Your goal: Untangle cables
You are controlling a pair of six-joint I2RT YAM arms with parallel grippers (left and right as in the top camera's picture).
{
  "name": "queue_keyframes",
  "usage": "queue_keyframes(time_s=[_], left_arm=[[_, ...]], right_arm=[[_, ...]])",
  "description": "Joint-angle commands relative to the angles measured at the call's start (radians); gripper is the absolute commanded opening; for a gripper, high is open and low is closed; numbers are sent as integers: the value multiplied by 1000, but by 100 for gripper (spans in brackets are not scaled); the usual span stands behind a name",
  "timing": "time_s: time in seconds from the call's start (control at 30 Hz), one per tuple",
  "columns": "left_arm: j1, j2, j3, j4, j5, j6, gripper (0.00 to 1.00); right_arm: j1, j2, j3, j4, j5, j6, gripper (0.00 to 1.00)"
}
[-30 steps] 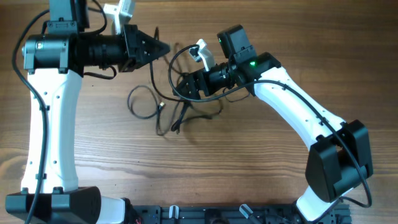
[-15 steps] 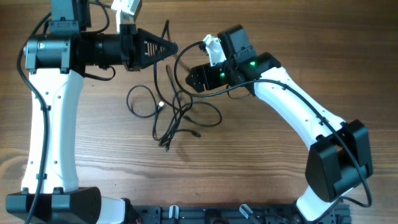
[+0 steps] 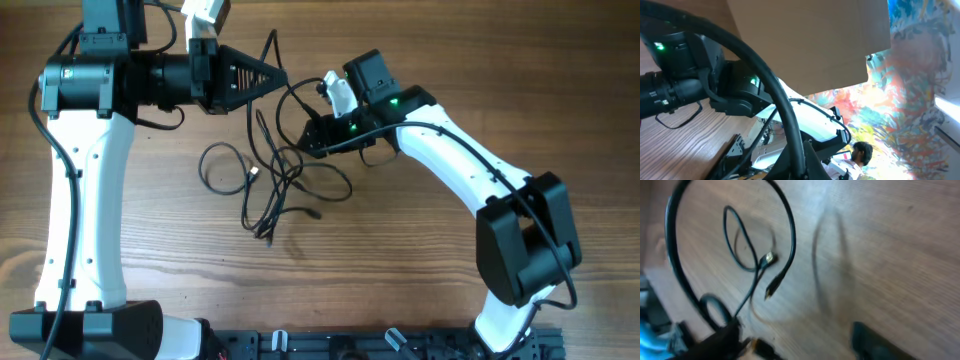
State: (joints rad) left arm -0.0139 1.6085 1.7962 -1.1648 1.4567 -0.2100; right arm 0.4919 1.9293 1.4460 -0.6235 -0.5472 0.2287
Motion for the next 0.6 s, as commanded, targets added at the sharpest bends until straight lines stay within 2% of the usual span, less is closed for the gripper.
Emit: queue_keyframes(time_s=[0.0,0.13,0.33,0.43,0.57], left_arm=[[13,-13,10,4,-19,11,4],[15,-13,10,5,-129,-45,4],[11,-13,10,6,-146,-24,4],[4,-13,10,5,-145,24,4],[-4,-13,10,3,-136,24,4]], right_arm=[[-58,-29,6,-6,-108,-13,67],[-147,-114,9,-9,-281,28,67],[-205,-173,9,-69,-330,86,71],[-197,-165,5,-57,-294,47,72],[-194,-147,5,-35,-259,-73,75]])
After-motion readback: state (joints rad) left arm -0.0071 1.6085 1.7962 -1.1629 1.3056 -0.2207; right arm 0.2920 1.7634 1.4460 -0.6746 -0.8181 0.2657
